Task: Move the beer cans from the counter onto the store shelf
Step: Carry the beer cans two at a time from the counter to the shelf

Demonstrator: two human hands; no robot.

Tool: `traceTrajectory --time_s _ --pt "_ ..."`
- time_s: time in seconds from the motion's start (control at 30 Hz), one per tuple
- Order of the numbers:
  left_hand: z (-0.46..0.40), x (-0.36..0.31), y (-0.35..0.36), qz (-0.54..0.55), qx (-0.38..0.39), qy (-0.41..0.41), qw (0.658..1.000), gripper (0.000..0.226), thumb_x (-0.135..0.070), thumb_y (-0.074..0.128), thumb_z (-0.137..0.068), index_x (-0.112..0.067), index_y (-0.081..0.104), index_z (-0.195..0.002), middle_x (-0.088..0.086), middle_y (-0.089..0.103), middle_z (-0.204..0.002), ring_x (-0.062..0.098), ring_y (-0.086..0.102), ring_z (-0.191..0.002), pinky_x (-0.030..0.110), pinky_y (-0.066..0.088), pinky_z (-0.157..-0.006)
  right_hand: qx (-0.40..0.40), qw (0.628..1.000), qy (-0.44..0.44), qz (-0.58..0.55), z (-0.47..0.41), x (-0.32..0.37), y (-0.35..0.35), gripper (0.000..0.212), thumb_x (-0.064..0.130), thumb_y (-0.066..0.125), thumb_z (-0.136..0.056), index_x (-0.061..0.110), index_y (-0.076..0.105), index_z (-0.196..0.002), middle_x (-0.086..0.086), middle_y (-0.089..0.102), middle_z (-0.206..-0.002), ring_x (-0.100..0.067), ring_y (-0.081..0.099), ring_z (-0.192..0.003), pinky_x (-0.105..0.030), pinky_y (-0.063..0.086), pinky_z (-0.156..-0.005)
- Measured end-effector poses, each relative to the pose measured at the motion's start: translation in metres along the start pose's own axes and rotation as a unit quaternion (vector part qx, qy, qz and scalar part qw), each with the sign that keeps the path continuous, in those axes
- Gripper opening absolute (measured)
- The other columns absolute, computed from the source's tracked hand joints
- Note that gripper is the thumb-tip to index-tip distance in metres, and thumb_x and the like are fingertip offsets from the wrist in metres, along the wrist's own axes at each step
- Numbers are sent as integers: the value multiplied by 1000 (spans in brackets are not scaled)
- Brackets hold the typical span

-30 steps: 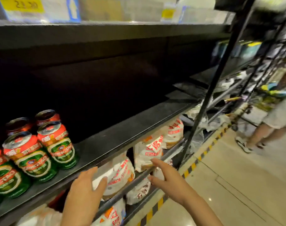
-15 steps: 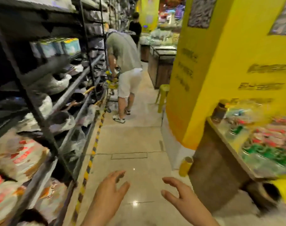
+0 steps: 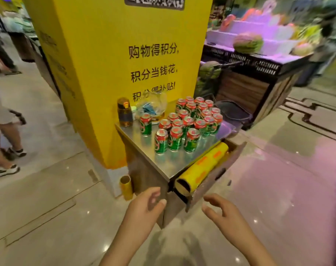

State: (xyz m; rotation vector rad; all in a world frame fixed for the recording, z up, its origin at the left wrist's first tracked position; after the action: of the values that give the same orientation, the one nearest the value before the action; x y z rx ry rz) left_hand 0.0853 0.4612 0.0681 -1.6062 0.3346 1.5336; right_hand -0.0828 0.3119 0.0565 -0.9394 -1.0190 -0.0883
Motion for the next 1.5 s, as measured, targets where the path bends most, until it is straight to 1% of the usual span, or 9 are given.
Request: traceTrajectory --time_s 0.27,0.4,0.57,0.77,0.97,1.1,1.17,1.3,1.5 --pt "-108 9 24 21 8 -34 999 23 -21 62 -88 -30 57 -108 -13 62 -106 2 57 -101 15 42 -81 4 999 -31 -22 -112 3 -24 34 30 60 -92 27 55 -126 16 56 -121 4 48 -108 -15 36 -89" --pt "-170 22 24 37 -21 -69 997 21 -15 65 -86 -30 58 -100 -7 64 -102 7 59 -98 17 41 -77 27 999 -13 -28 -182 -14 -34 34 33 64 -88 32 54 -121 14 57 -122 0 50 -112 -28 42 -101" --pt "-233 39 33 46 -55 -123 990 34 -7 66 -84 -9 56 -116 7 61 -103 19 58 -95 25 41 -83 37 997 34 -58 -249 -52 -48 45 31 69 -85 25 50 -125 6 56 -123 -6 48 -117 -12 40 -82" --pt "-272 60 50 41 -90 -175 979 50 -9 70 -81 -6 50 -126 4 57 -100 25 56 -102 33 42 -88 64 991 78 -82 -304 -89 -40 75 28 74 -81 19 32 -142 -5 43 -142 -18 43 -128 -28 42 -92" --pt "-290 71 56 56 -132 -210 967 84 -10 77 -74 -6 28 -142 14 48 -129 30 46 -122 38 40 -98 73 991 51 -103 -349 -89 -28 95 24 80 -75 17 20 -149 -4 32 -152 -22 32 -139 -37 33 -109" --pt "-311 64 65 67 -138 -188 970 106 -16 82 -69 -12 13 -149 10 27 -152 25 29 -137 42 29 -111 107 975 27 -191 -366 -83 -20 90 7 79 -73 22 25 -144 13 46 -130 -3 47 -114 -12 41 -92" --pt "-323 62 67 81 -151 -170 970 113 -18 83 -66 -17 7 -150 6 20 -156 23 23 -141 42 24 -114 125 969 21 -211 -372 -84 -16 91 6 80 -71 27 27 -142 20 49 -118 -5 52 -110 -14 46 -87" --pt "-338 55 73 123 -161 -129 971 113 -13 83 -66 -22 8 -150 -7 33 -143 10 34 -130 27 27 -106 111 966 20 -231 -384 -85 -11 89 4 81 -69 28 31 -138 14 52 -120 -10 53 -113 -19 46 -90" --pt "-344 52 71 118 -214 -106 964 90 -3 80 -68 -24 30 -140 -7 50 -121 7 50 -111 23 39 -95 71 974 18 -215 -395 -92 -8 81 12 87 -63 22 44 -131 2 56 -124 -11 57 -112 -30 50 -95"
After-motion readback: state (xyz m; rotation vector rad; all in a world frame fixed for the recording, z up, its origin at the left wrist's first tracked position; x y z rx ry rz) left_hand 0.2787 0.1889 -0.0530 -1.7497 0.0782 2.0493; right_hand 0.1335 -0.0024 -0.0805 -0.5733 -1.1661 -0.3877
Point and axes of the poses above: each hand's wrist, its own z-axis away from the middle knuckle, its own y-axis out of the palm, x = y × z, the point moved 7 cm from there along -z, towards the middle knuckle
